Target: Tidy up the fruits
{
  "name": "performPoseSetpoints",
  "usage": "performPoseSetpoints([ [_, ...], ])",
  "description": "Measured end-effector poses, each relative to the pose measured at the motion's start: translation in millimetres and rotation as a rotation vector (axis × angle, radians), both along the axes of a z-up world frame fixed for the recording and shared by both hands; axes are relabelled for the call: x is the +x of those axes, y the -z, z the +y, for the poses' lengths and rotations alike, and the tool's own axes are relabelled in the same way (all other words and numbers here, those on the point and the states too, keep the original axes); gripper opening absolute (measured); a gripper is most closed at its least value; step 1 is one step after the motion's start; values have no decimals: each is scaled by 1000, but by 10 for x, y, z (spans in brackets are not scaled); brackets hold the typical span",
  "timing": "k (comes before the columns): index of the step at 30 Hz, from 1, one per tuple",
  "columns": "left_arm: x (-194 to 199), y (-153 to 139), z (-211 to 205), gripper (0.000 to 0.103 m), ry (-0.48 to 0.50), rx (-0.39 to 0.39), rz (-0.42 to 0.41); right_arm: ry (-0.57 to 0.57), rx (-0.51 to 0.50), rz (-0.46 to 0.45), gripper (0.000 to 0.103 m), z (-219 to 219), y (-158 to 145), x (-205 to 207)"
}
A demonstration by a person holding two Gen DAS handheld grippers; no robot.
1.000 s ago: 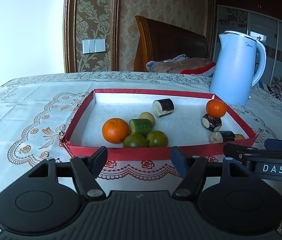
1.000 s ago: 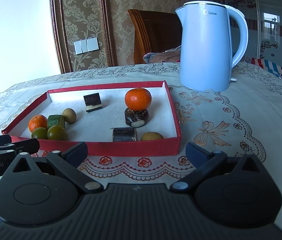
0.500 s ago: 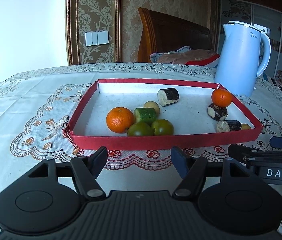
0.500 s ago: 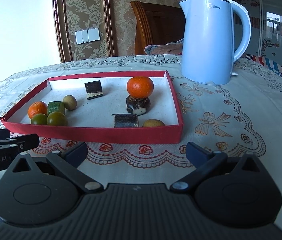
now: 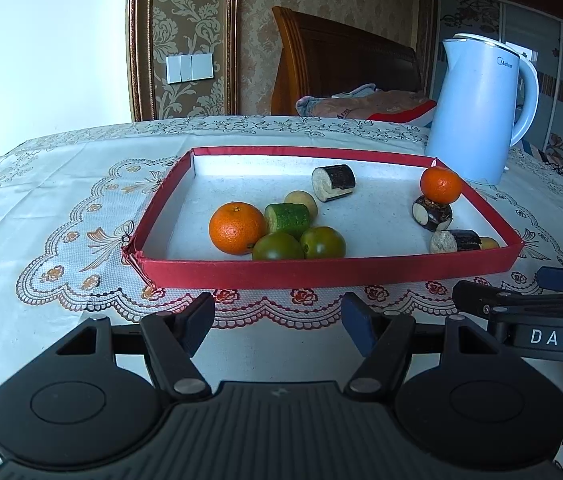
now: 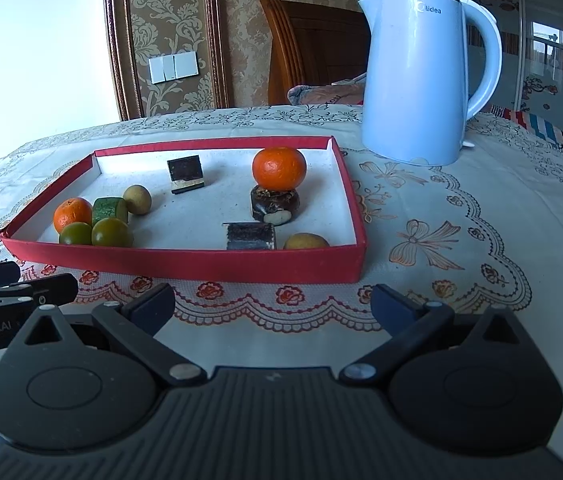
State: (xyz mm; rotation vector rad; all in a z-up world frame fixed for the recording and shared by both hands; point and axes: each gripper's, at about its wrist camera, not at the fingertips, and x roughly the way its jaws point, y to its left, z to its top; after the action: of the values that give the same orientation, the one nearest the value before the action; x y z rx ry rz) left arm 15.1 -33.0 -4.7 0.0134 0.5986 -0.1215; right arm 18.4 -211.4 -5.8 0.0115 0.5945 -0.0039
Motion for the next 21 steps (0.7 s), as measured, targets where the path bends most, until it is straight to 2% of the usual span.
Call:
performPoseSetpoints([
  [21,32,41,11,69,-21,12,39,-2,-9,29,103,4,33,35],
])
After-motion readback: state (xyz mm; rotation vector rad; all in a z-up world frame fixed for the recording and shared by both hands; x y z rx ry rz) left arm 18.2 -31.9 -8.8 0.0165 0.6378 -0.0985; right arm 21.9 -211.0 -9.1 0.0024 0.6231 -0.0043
